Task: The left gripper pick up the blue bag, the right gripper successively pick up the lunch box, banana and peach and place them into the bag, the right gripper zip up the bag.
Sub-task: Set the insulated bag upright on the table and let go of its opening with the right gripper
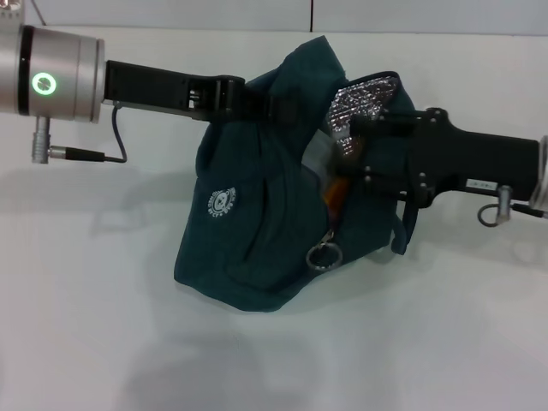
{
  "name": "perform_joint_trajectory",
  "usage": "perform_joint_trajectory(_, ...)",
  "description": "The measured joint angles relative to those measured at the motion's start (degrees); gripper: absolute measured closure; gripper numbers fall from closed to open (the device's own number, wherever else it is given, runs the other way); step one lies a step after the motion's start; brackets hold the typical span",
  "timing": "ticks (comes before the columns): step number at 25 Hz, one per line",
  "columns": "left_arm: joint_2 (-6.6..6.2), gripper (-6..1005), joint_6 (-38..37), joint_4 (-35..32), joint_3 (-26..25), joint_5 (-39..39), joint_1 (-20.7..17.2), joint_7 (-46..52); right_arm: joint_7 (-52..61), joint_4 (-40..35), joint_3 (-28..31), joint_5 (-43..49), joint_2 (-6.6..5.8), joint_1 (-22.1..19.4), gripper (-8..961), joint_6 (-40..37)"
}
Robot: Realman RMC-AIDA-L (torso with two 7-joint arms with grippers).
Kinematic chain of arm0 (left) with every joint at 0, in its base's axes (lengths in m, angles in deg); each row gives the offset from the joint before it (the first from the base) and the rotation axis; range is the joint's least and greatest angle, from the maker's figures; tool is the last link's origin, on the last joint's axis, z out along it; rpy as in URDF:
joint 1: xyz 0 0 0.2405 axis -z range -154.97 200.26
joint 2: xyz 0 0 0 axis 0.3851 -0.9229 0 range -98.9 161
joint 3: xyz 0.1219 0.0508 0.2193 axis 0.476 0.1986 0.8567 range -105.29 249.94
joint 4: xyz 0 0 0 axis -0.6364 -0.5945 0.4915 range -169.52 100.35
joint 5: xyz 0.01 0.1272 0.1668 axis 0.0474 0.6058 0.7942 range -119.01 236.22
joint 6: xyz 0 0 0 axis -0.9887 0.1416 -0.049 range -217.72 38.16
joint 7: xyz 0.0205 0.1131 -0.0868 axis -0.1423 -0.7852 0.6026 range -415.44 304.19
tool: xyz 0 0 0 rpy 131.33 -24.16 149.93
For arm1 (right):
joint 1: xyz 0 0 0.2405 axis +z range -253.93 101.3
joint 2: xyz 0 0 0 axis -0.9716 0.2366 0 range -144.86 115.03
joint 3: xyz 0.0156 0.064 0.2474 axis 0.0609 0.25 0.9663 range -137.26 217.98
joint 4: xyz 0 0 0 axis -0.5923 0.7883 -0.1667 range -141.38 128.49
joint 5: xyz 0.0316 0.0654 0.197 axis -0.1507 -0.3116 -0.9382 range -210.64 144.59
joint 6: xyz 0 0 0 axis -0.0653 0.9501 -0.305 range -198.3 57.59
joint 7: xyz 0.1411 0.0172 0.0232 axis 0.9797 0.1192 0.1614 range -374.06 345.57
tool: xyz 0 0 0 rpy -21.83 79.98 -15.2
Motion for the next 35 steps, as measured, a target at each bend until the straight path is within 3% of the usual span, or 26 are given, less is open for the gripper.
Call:
perform_joint_trajectory(3,0.02,942,0.0,0.0,0.0,0.0,-0.2,-0.1,-0.1,-0.3,1.8,0.0,-0.10,-1.2,383,-1.9)
perform_joint_trajectory(5,0.02,942,0.0,0.0,0.0,0.0,-0.4,-0.2,-1.9,-1.3,9.7,-0.1,-0.16,-5.5,384,-9.9)
perform_joint_trajectory(9,0.04,942,0.0,0.0,0.0,0.0,-0.7,-0.3,-3.4,-1.1,17.1,0.2,-0.68,-8.6,384,-15.9)
perform_joint_trajectory(12,0.06,942,0.0,0.0,0.0,0.0,-0.7,-0.3,-3.6,-0.6,18.4,1.4,-1.44,-11.1,385,-13.6)
perform_joint_trajectory(15,0.06,942,0.0,0.3,0.0,0.0,-0.7,-0.4,-4.3,0.6,18.2,5.3,-0.86,-12.0,385,-6.4)
perform_joint_trajectory(19,0.06,942,0.0,1.4,0.0,0.0,-0.2,-0.5,-5.9,5.8,17.4,8.3,-0.05,-9.1,385,1.2)
perform_joint_trajectory(27,0.68,942,-0.1,1.5,0.1,0.0,-0.4,-0.9,-7.4,14.3,14.9,7.4,0.81,1.2,386,13.1)
perform_joint_trajectory(31,0.96,942,-0.5,1.5,0.2,0.0,-0.6,-0.9,-7.7,16.8,15.0,2.4,0.97,5.1,386,20.4)
perform_joint_trajectory(35,1.05,941,-1.1,1.5,0.3,0.0,-1.1,-0.9,-14.7,16.8,15.3,-9.2,0.96,3.9,386,22.5)
